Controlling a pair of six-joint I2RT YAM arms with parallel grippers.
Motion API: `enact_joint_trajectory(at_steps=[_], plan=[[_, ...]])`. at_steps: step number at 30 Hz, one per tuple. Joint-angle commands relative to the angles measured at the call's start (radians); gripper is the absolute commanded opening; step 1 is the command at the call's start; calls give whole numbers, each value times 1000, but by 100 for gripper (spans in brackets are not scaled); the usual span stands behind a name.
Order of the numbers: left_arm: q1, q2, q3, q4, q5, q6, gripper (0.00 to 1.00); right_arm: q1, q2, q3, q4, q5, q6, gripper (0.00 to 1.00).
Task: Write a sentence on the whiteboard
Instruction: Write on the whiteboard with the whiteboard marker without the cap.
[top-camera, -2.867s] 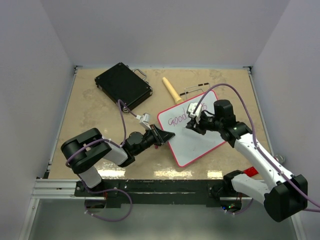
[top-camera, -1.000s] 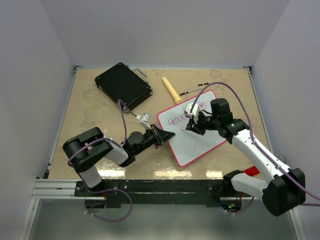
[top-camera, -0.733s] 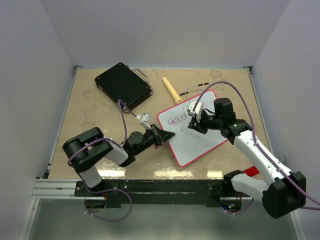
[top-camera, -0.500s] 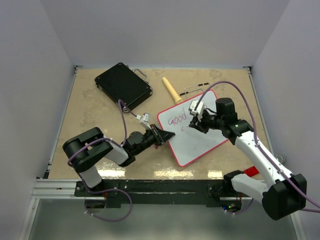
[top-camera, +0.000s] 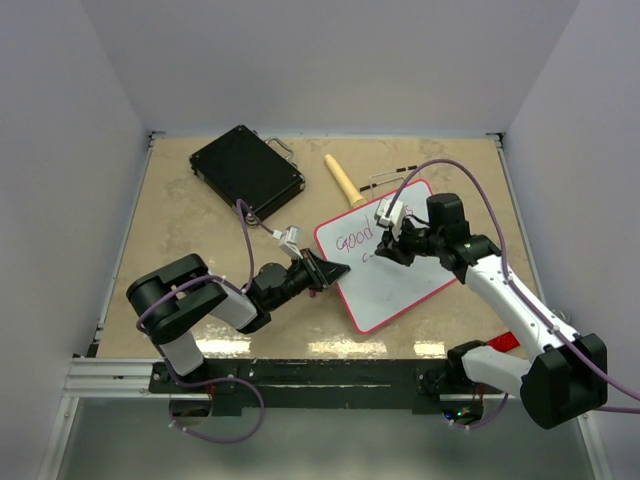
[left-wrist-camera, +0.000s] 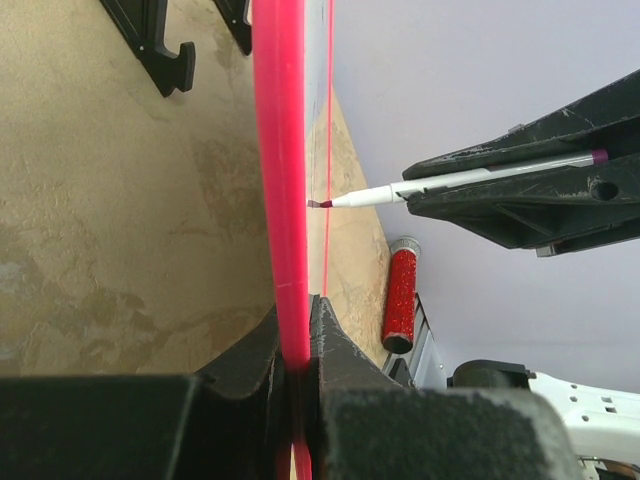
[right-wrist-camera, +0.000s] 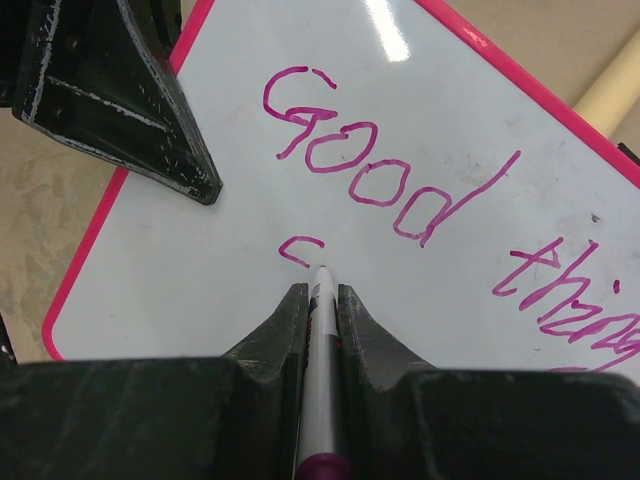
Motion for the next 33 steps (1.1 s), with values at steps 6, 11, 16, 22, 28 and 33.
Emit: enact_joint_trajectory(at_steps=[6,11,16,22,28,33], plan=[[-3,4,20,277,28,68,0,0,0,36,87,54,62,0],[-3,1,20,274,27,68,0,0,-7,33,92,105,75,0],[-3,-11,17,263,25,72,0,-2,-10,33,49,111,41,0],[-2,-11,17,263,25,71,0,-2,-23,31,-6,68,-4,0],[-3,-8,18,266,27,72,0,0,-26,31,-40,27,-33,0],[-3,-7,18,268,28,72,0,0,-9,45,-49,-41,-45,0]])
